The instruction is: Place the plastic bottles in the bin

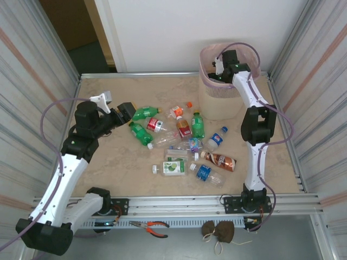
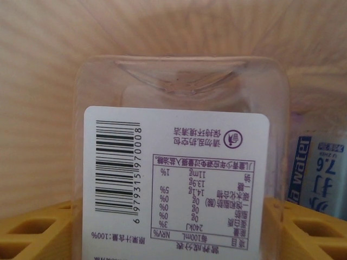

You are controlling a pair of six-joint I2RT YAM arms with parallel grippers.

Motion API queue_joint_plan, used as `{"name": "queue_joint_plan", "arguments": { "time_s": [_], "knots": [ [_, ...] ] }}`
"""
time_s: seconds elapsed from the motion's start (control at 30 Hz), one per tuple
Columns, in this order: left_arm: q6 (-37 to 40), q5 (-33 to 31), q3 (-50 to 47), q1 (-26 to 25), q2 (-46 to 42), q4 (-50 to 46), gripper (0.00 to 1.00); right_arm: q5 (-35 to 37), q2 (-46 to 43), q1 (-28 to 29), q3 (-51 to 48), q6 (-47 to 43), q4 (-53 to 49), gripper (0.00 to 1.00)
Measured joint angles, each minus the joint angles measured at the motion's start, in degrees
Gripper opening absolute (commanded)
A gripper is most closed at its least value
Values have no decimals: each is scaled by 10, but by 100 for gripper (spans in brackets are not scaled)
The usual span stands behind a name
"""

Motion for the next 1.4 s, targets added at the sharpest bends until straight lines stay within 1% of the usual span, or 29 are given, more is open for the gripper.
{"name": "queue_joint_plan", "arguments": {
  "time_s": [0.2, 0.43, 0.73, 0.87, 1.1, 1.27, 1.4],
  "knots": [
    [0, 0, 0, 0, 9, -1, 67, -12, -1, -7, 7, 2, -2, 84],
    [0, -6, 0, 0, 36, -10, 66, -14, -20, -17, 7, 2, -2, 85],
    [-1, -42, 0, 3, 80, -63, 66, -6, -110, -29, 7, 2, -3, 85],
    [0, -42, 0, 16, 112, -68, 65, 5, -155, -31, 7, 2, -3, 85],
    [2, -26, 0, 59, 171, -62, 60, 21, -223, -31, 2, 1, -10, 85],
    [11, 6, 0, 96, 253, -54, 54, 27, -296, -31, -47, 1, -5, 85],
    [23, 18, 5, 109, 320, -50, 53, 34, -352, -31, -93, 1, 8, 86]
  ]
}}
